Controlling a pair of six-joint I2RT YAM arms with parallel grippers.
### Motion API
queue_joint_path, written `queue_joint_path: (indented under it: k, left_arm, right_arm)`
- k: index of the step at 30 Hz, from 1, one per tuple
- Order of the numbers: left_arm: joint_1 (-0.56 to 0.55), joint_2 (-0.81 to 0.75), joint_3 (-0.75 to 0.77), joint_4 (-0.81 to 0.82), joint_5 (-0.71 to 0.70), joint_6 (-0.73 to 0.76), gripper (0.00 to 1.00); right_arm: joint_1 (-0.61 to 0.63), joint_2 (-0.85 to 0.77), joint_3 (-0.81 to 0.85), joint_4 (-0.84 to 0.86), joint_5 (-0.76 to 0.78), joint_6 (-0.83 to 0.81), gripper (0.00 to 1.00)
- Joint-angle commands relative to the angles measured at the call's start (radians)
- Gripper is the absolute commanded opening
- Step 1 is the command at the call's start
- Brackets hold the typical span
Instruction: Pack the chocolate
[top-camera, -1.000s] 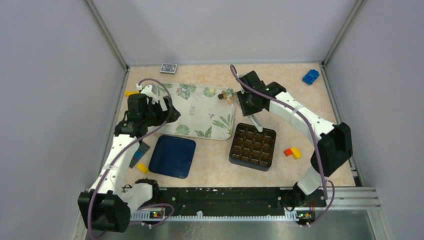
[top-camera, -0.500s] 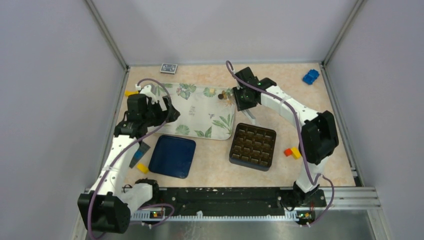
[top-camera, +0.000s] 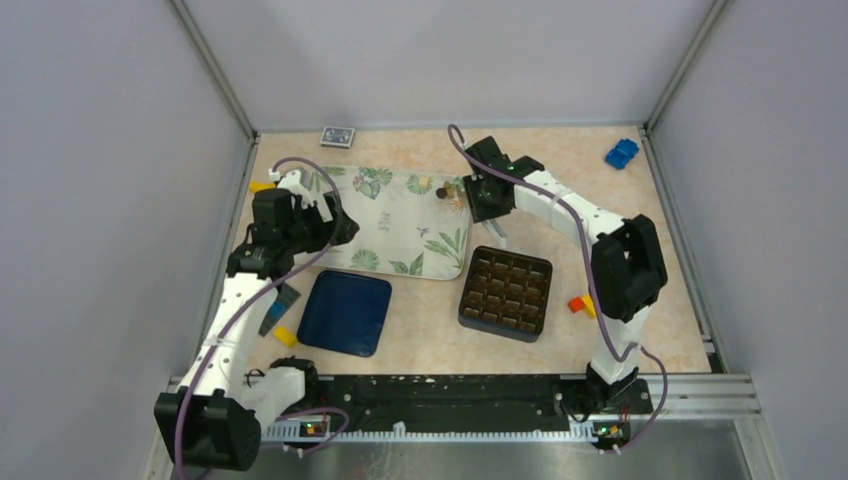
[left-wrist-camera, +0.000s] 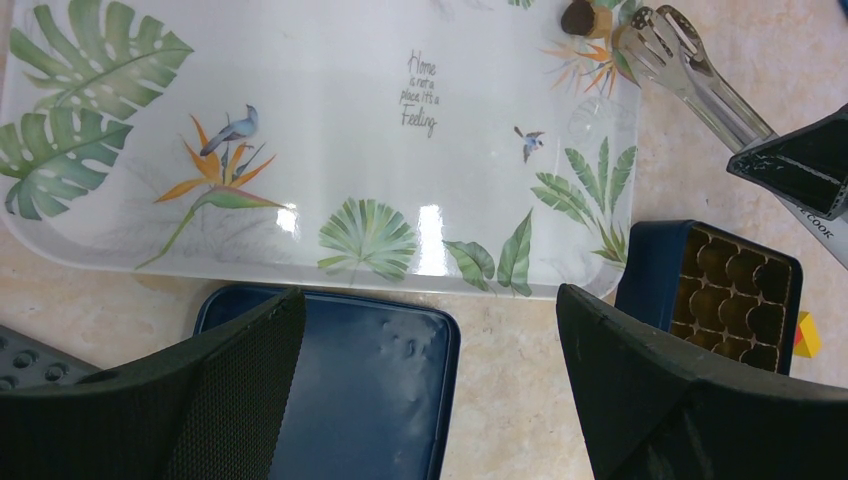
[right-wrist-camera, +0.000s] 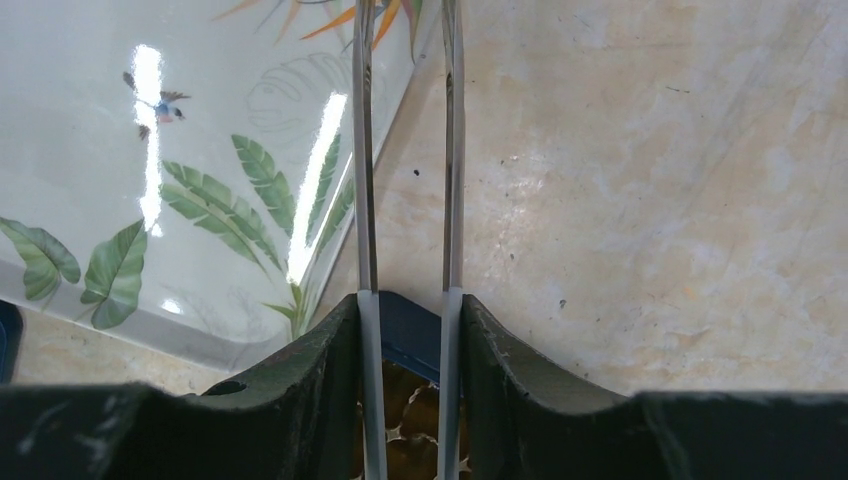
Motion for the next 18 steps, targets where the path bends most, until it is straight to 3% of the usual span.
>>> queue_joint_path:
  k: [1, 18]
  left_arm:
    - [0.003, -0.015, 0.005, 0.024, -0.005, -0.002, 0.99]
    - [0.003, -0.009, 0.007, 0.031, -0.013, 0.006, 0.99]
  right_arm:
    - [-0.003, 0.012, 0.050, 0.043, 0.022, 0.016, 0.37]
    - [0.001, 0.079, 0.104, 0.033, 0.019, 0.007, 0.38]
